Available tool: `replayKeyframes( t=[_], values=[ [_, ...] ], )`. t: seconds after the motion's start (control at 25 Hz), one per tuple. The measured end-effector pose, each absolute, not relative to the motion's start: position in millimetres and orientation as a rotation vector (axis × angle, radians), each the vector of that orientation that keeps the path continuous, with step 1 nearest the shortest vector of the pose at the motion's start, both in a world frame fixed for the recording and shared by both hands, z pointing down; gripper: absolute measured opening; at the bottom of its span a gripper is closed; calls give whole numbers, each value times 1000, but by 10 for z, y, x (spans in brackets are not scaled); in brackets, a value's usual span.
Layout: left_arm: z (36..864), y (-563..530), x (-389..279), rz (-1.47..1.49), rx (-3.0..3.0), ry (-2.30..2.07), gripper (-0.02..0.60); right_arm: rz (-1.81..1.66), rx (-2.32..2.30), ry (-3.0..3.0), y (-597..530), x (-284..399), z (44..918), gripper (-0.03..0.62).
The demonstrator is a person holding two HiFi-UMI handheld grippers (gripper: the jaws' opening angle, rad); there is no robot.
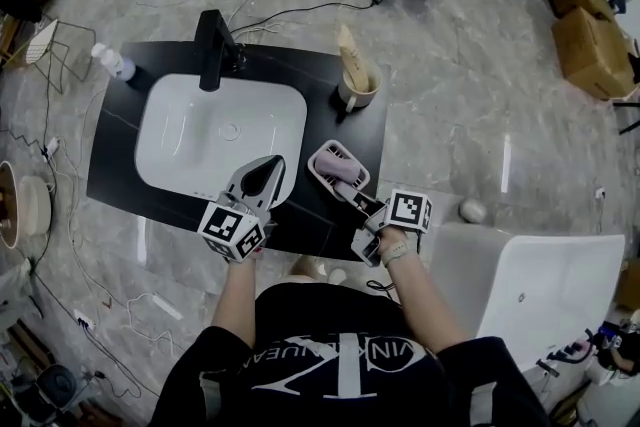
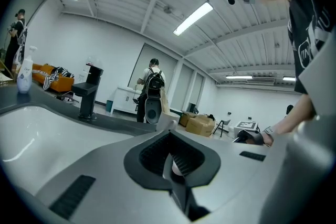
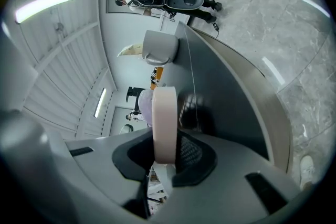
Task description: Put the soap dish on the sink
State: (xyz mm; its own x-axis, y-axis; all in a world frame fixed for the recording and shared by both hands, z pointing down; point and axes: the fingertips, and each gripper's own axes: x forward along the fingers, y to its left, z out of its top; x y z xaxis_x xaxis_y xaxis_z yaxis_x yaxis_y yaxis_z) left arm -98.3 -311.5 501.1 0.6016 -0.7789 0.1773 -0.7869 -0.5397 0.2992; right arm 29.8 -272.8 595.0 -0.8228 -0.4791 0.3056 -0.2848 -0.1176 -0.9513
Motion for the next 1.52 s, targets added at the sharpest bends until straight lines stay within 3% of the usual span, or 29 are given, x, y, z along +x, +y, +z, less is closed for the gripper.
replayKeyframes(
  t=[0.96,1.08,1.52],
  values=[
    [5135,-3491,-1181,-31,2486,-1172,15,-2184,-1027,1843,-2969,125,6039,66],
    [5180,-3475,-1134,-18,2494,-1144,15,-2193,-986,1771,-2982,109,6015,173],
    [5445,-2542,77,336,2538,-264,15,-2214,-946,1624,-2980,44,5945,275]
  ],
)
